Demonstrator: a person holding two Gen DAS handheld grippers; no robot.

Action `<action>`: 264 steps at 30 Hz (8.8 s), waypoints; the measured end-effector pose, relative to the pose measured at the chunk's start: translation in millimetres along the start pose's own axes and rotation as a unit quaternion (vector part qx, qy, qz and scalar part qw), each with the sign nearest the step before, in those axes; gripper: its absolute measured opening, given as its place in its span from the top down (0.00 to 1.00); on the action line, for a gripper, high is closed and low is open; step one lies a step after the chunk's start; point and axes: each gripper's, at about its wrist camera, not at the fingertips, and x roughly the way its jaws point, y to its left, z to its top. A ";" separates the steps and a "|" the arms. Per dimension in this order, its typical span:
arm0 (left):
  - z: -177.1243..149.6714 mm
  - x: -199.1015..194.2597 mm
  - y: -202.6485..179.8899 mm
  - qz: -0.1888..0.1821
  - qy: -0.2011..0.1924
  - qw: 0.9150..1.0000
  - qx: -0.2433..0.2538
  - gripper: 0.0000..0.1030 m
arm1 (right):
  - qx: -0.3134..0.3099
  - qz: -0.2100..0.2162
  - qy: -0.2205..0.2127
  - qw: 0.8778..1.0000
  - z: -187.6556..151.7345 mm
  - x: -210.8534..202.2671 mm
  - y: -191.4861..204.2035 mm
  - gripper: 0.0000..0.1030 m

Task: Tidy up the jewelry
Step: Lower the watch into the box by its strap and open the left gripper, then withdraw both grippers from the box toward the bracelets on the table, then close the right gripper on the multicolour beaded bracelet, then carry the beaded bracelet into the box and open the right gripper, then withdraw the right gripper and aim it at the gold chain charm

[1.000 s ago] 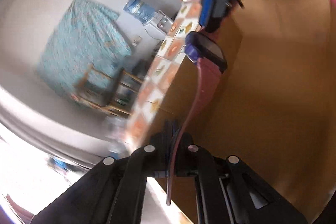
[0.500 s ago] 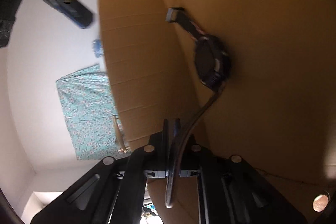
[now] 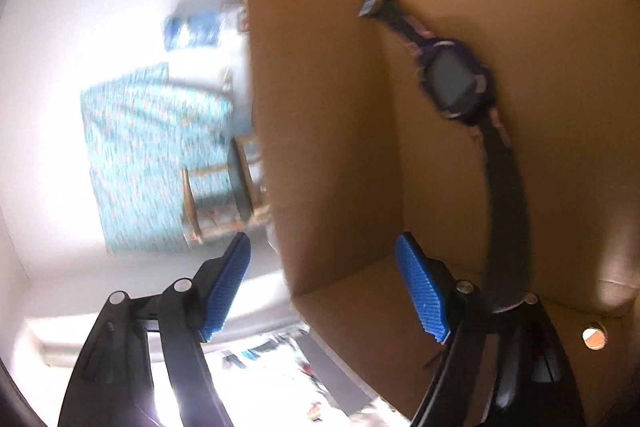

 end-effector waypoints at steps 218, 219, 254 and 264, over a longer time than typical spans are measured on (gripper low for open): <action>-97.8 -180.9 -88.5 -0.176 -0.142 0.809 -0.542 0.28 | 0.266 -0.074 -0.035 0.960 -149.4 -46.0 185.2 0.44; -93.8 -179.8 -94.4 -0.183 -0.144 0.809 -0.540 0.28 | 0.261 -0.084 -0.028 0.961 -153.9 -41.3 189.3 0.45; -74.4 -94.8 -129.8 -0.257 -0.090 0.750 -0.603 0.59 | 0.250 -0.083 0.027 0.964 -163.1 27.8 216.9 0.73; -62.1 -99.6 -121.4 -0.262 -0.111 0.749 -0.598 0.59 | 0.238 -0.081 0.025 0.968 -157.6 34.0 224.1 0.73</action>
